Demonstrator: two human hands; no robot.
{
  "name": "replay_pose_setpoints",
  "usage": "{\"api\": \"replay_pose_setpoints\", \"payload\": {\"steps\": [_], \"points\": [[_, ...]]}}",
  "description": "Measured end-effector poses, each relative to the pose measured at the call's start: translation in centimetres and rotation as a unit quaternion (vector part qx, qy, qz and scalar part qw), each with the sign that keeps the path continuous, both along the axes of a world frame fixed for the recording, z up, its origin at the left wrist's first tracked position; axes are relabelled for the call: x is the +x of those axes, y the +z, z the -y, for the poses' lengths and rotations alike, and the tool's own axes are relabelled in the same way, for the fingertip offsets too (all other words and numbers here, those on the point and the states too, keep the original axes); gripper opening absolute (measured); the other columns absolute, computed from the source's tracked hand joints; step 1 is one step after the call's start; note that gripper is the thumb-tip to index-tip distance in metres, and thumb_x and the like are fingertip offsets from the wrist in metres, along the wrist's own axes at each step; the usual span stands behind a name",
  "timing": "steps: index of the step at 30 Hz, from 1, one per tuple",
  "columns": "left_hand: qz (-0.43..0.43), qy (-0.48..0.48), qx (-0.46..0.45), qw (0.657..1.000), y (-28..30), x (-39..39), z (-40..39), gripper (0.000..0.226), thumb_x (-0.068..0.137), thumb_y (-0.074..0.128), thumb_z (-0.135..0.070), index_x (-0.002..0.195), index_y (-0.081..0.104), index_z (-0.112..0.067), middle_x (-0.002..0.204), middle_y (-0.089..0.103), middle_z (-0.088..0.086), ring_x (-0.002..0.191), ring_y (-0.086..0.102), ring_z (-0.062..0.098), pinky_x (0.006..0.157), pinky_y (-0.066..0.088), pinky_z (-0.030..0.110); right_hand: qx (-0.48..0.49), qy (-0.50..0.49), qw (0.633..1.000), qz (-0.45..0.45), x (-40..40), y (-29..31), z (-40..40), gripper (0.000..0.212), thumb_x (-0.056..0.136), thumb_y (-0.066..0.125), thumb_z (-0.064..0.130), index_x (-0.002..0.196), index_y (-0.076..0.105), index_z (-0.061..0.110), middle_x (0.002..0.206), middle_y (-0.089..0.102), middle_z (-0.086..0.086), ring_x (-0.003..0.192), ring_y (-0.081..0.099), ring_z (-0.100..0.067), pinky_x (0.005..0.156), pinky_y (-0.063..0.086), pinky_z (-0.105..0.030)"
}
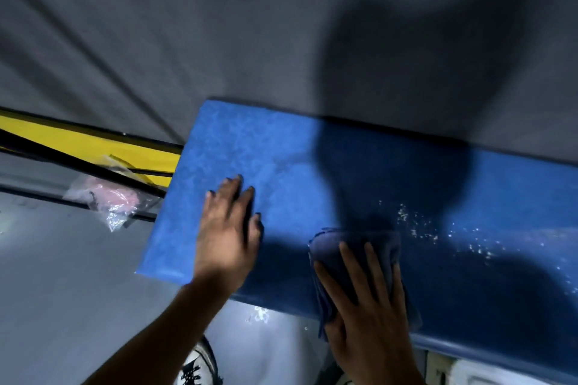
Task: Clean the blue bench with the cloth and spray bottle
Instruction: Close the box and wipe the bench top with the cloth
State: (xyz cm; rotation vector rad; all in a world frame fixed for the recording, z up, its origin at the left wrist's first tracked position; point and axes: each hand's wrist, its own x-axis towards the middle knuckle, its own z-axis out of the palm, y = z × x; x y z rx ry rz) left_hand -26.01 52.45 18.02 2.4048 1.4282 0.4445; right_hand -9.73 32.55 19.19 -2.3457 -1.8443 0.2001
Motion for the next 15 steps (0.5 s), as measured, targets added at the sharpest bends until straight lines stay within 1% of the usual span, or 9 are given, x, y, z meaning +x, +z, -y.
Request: {"api": "replay_pose_setpoints", "payload": {"steps": [2, 3, 6, 9, 11, 13, 15], "points": [[0.007, -0.038, 0.008, 0.999, -0.4, 3.2, 2.6, 0.045, 0.092, 0.052, -0.020, 0.135, 0.060, -0.007, 0.154, 0.046, 0.015, 0.144, 0.042, 0.034, 0.122, 0.026, 0.054, 0.002, 0.007, 1.000, 0.013, 0.7, -0.1, 0.8, 0.084, 0.060, 0.061, 0.043, 0.144, 0.053, 0.040, 0.159, 0.041, -0.005, 0.147, 0.035, -0.043, 0.107, 0.035, -0.070], [0.006, -0.037, 0.006, 0.999, -0.4, 4.7, 3.8, 0.046, 0.091, 0.051, -0.017, 0.135, 0.060, -0.007, 0.155, 0.045, 0.014, 0.146, 0.040, 0.033, 0.122, 0.026, 0.053, 0.003, 0.012, 1.000, 0.018, 1.1, -0.1, 0.8, 0.085, 0.060, 0.059, 0.043, 0.144, 0.052, 0.040, 0.159, 0.041, -0.005, 0.146, 0.035, -0.043, 0.107, 0.036, -0.070], [-0.004, 0.012, 0.009, 1.000, -0.4, 6.8, 5.3, 0.050, 0.088, 0.049, -0.014, 0.137, 0.058, -0.010, 0.157, 0.043, 0.011, 0.150, 0.034, 0.028, 0.125, 0.023, 0.049, 0.008, 0.028, 1.000, 0.007, 2.6, -0.1, -1.0, 0.081, 0.066, 0.058, 0.040, 0.146, 0.049, 0.040, 0.162, 0.037, -0.005, 0.149, 0.031, -0.041, 0.109, 0.032, -0.070], [-0.011, 0.014, 0.012, 1.000, -0.4, 6.7, 5.3, 0.051, 0.088, 0.050, -0.015, 0.138, 0.057, -0.010, 0.158, 0.043, 0.010, 0.151, 0.033, 0.027, 0.125, 0.022, 0.047, 0.036, 0.036, 0.999, -0.009, 5.6, -0.1, -5.1, 0.070, 0.073, 0.057, 0.036, 0.143, 0.054, 0.037, 0.163, 0.036, -0.006, 0.151, 0.028, -0.040, 0.113, 0.027, -0.069], [-0.012, 0.012, 0.013, 1.000, -0.3, 6.8, 5.2, 0.052, 0.087, 0.051, -0.016, 0.138, 0.057, -0.009, 0.157, 0.043, 0.010, 0.150, 0.034, 0.028, 0.125, 0.022, 0.048, 0.058, 0.037, 0.998, -0.010, 8.0, -0.1, -8.6, 0.066, 0.075, 0.055, 0.033, 0.140, 0.058, 0.035, 0.160, 0.040, -0.007, 0.149, 0.032, -0.042, 0.114, 0.025, -0.068], [-0.017, 0.020, 0.014, 1.000, -0.1, 7.1, 5.3, 0.052, 0.086, 0.053, -0.015, 0.137, 0.057, -0.009, 0.156, 0.044, 0.010, 0.150, 0.035, 0.028, 0.124, 0.023, 0.048, 0.047, 0.029, 0.998, 0.007, 10.0, -0.4, -12.0, 0.066, 0.072, 0.050, 0.033, 0.138, 0.060, 0.035, 0.158, 0.044, -0.007, 0.145, 0.037, -0.043, 0.114, 0.023, -0.069], [-0.021, 0.027, 0.017, 0.999, 0.1, 7.3, 5.3, 0.052, 0.085, 0.054, -0.015, 0.137, 0.057, -0.009, 0.156, 0.045, 0.010, 0.149, 0.036, 0.028, 0.124, 0.023, 0.048, 0.023, 0.002, 1.000, 0.009, 11.1, -0.7, -14.6, 0.068, 0.071, 0.044, 0.036, 0.137, 0.059, 0.037, 0.158, 0.043, -0.008, 0.145, 0.036, -0.043, 0.114, 0.020, -0.072]]}}
